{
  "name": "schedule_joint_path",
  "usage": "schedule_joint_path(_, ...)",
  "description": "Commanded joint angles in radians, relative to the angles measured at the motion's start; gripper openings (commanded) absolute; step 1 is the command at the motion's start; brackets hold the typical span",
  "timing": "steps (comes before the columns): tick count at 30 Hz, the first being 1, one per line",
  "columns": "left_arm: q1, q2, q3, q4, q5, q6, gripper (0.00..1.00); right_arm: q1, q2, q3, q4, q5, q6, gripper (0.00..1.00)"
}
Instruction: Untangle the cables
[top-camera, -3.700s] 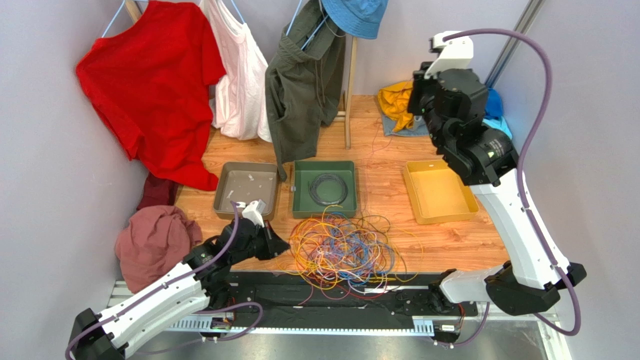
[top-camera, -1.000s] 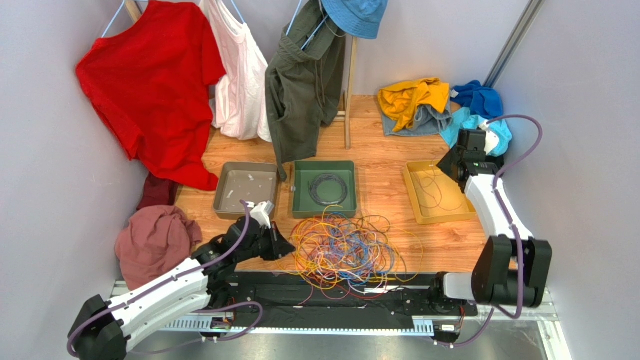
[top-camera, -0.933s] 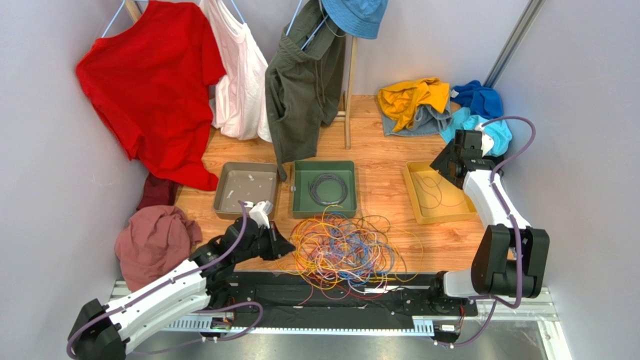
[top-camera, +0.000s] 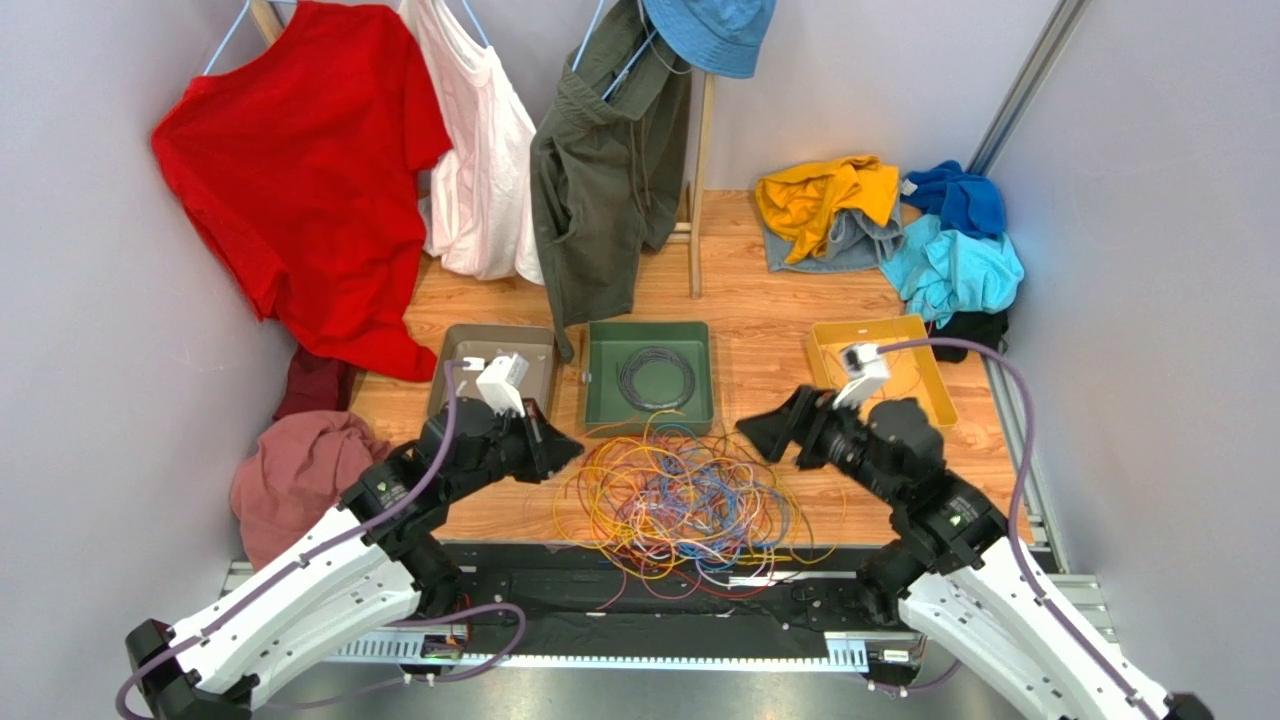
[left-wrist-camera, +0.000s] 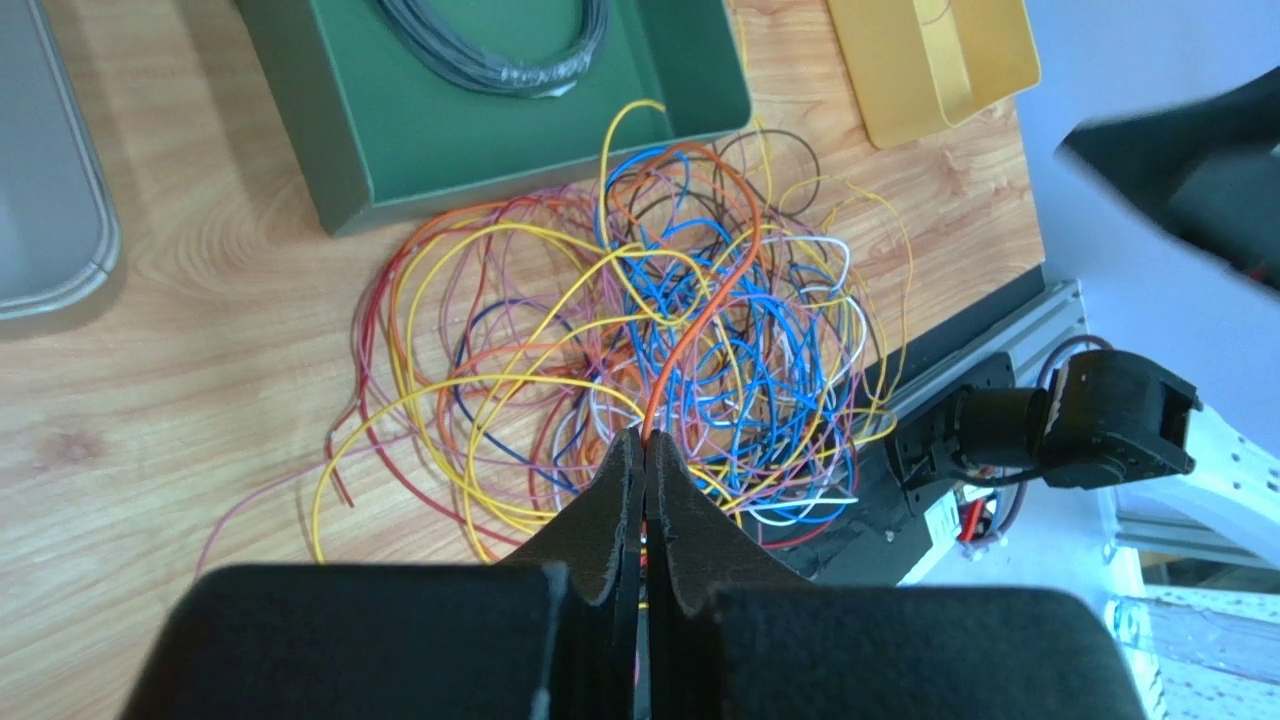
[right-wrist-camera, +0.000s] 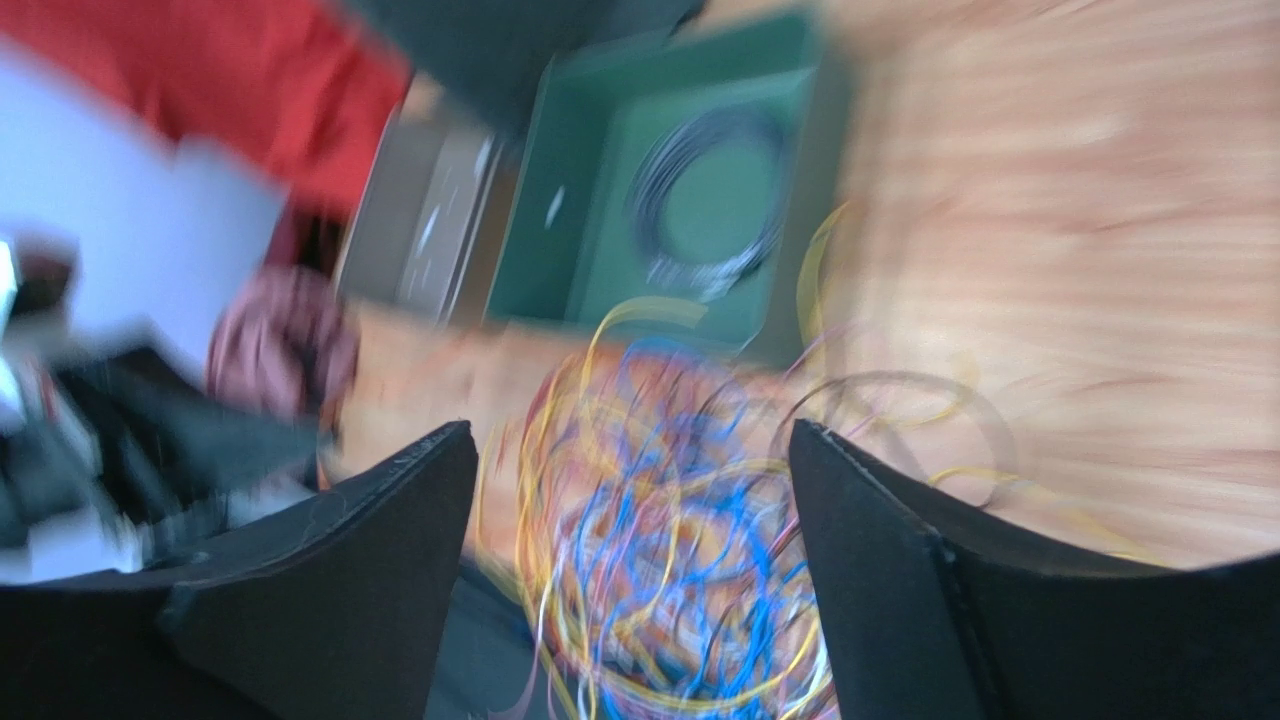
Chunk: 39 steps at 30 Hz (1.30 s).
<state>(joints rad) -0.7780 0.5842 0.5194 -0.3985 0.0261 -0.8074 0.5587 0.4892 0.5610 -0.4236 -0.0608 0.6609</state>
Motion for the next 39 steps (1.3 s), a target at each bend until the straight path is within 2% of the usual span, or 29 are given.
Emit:
schedule_joint_path(1,0.003,0.015,0.19,-0.068,-0.023,0.097,0.0,0.182,-0.026,-0.058,0.129,-0.042,-0.04,0.77)
schedule_joint_path(6,0.003,0.066,0.543,-0.196,-0.089,0.209,0.0,0.392,0.049,-0.07,0.175,0.094,-0.084,0.79)
schedule_joint_path(9,0.003,0.092,0.686,-0.268,-0.124,0.247,0.0,0.472,0.126,-0.064,0.203,0.13,-0.096,0.79)
schedule_joint_path(11,0.003,0.089,0.721,-0.304,-0.162,0.261,0.0,0.529,0.19,-0.059,0.224,0.159,-0.11,0.8)
schedule_joint_path(16,0.003,0.055,0.726,-0.35,-0.209,0.269,0.0,0.635,0.288,-0.036,0.296,0.233,-0.138,0.8)
schedule_joint_path(23,0.003,0.103,0.798,-0.376,-0.178,0.27,0.0,0.811,0.393,0.034,0.373,0.36,-0.23,0.81)
schedule_joint_path(27,0.003,0.121,0.834,-0.379,-0.154,0.272,0.0,0.862,0.405,0.069,0.413,0.469,-0.236,0.82)
schedule_joint_path(29,0.003,0.129,0.834,-0.379,-0.137,0.271,0.0,0.874,0.381,0.062,0.494,0.525,-0.236,0.86)
schedule_joint_path(33,0.003,0.134,0.797,-0.369,-0.104,0.257,0.0,0.876,0.354,0.045,0.681,0.475,-0.299,0.91)
schedule_joint_path(36,0.003,0.132,0.753,-0.338,-0.069,0.234,0.0,0.874,0.387,0.143,0.659,0.42,-0.371,0.95)
schedule_joint_path(39,0.003,0.134,0.711,-0.298,-0.032,0.209,0.0,0.877,0.44,0.195,0.652,0.447,-0.417,0.95)
